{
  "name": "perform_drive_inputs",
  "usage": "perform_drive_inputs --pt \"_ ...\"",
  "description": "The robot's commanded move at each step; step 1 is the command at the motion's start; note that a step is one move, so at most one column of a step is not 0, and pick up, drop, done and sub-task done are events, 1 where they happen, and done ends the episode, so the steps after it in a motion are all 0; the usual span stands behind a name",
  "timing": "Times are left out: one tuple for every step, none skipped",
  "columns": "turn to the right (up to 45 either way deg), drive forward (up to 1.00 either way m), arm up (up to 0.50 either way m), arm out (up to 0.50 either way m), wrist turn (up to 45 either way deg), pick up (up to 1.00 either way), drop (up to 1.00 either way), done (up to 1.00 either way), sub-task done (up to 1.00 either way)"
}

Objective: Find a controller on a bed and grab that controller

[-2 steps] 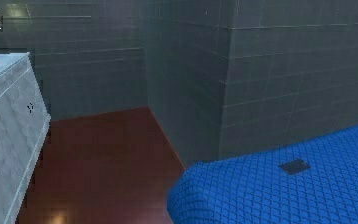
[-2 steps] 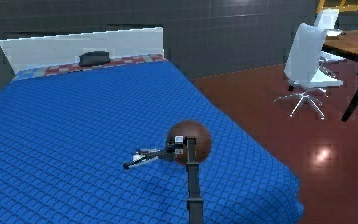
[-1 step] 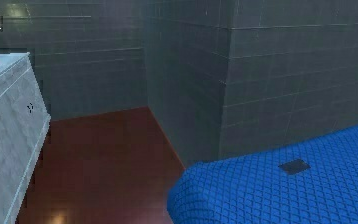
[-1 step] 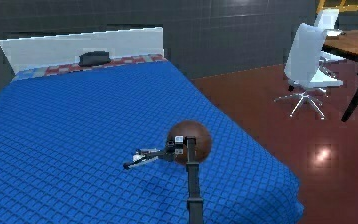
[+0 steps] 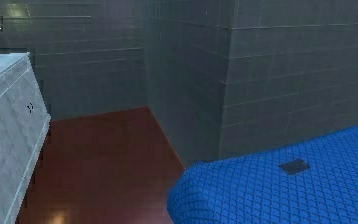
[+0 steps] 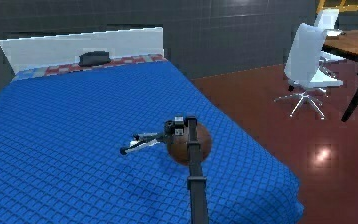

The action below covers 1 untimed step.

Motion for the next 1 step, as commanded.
perform_drive_inputs --pt "0.0 0.0 0.0 0.0 0.0 0.0 0.0 1.0 0.0"
